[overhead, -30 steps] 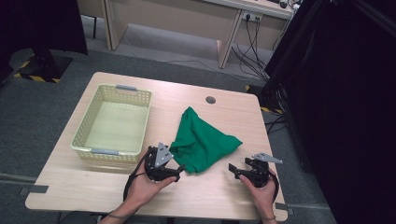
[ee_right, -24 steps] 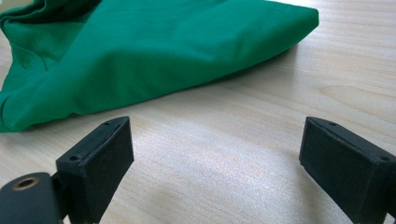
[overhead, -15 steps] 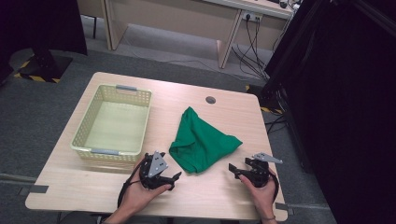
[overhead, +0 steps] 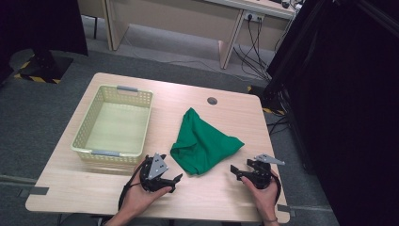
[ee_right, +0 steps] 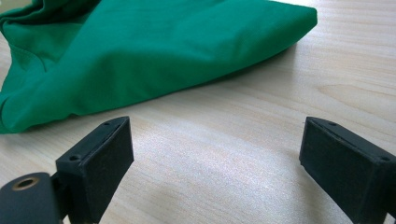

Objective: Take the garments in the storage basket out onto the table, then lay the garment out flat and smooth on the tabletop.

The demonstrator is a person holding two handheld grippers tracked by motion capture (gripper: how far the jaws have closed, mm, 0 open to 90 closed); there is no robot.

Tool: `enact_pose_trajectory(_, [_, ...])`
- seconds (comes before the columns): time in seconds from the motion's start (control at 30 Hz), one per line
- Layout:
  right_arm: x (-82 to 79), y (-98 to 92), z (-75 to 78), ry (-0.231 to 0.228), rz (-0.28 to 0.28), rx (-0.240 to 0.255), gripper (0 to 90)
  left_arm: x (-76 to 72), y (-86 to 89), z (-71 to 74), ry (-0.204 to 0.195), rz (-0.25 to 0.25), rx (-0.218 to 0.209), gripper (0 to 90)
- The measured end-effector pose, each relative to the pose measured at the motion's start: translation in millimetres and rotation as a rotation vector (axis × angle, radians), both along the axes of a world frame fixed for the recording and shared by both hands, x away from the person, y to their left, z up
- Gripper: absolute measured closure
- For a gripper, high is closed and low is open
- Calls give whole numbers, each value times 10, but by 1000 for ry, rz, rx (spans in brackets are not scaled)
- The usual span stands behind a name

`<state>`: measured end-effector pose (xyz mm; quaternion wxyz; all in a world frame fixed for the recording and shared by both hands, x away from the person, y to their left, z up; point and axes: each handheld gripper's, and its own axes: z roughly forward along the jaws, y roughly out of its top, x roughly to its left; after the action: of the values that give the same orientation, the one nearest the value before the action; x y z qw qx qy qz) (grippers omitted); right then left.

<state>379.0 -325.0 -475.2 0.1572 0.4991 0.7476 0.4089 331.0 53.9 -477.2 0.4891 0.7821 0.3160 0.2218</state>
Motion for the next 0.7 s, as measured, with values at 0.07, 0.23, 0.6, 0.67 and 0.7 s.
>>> enact_pose_trajectory(0.07, [2,1,-1,2,1,-2,103,-3,-6,0,-3,-2,6,109])
enact_pose_trajectory(0.23, [1,4,0,2,2,-3,104,-2,-1,0,-2,2,2,110])
enact_pose_trajectory(0.6, [5,7,-1,3,6,-5,103,0,-10,-1,-1,2,8,113])
enact_pose_trajectory(0.67, [5,3,0,0,4,-1,104,6,-9,0,5,1,9,122])
enact_pose_trajectory(0.7, [5,1,0,-1,4,0,106,8,-9,0,6,0,8,136])
